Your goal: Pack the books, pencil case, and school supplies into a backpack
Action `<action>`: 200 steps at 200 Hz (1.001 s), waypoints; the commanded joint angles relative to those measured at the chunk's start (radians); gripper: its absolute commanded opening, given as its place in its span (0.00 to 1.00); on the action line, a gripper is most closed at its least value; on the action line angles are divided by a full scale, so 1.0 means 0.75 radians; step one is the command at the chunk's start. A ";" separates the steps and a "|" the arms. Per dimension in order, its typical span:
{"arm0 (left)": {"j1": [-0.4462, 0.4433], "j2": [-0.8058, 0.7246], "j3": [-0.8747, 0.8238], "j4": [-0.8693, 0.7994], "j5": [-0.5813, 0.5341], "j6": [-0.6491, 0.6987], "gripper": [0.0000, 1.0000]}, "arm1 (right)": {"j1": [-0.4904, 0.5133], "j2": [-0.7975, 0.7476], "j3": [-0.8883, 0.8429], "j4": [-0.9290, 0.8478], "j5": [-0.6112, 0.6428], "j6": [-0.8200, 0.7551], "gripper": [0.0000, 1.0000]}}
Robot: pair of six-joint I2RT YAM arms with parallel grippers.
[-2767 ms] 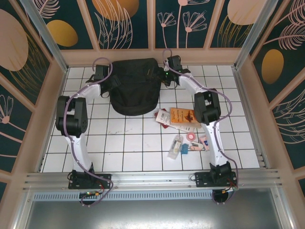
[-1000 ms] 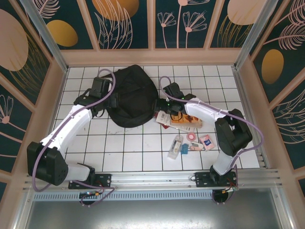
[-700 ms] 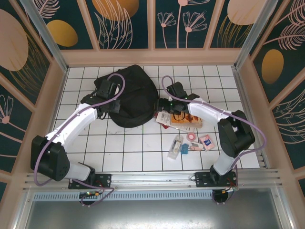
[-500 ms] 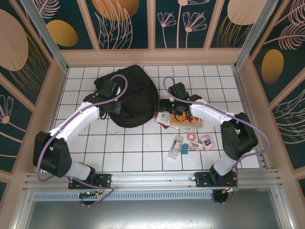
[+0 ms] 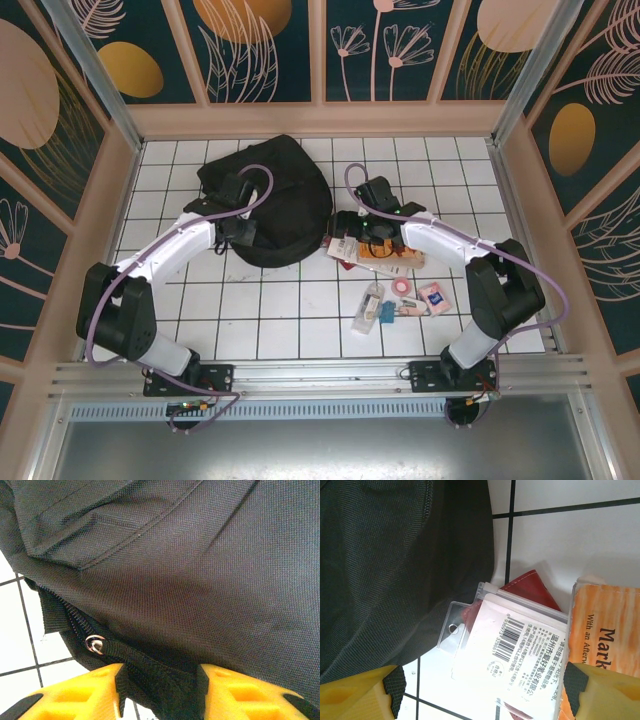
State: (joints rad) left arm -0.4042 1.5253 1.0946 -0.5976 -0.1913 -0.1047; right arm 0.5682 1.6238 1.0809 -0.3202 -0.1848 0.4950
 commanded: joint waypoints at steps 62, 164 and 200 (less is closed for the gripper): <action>0.003 0.056 0.009 0.004 -0.067 0.005 0.05 | 0.004 -0.078 -0.028 0.040 -0.039 -0.004 0.85; 0.003 -0.219 0.000 0.106 0.182 -0.129 0.00 | 0.166 0.037 0.153 0.019 -0.037 0.168 0.85; 0.005 -0.283 -0.090 0.152 0.219 -0.180 0.00 | 0.178 0.047 0.186 0.052 -0.073 0.260 0.84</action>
State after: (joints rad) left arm -0.4004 1.3540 1.0653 -0.5377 -0.0814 -0.1902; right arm 0.6868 1.6466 1.1843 -0.2909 -0.2264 0.6319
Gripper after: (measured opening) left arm 0.059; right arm 0.845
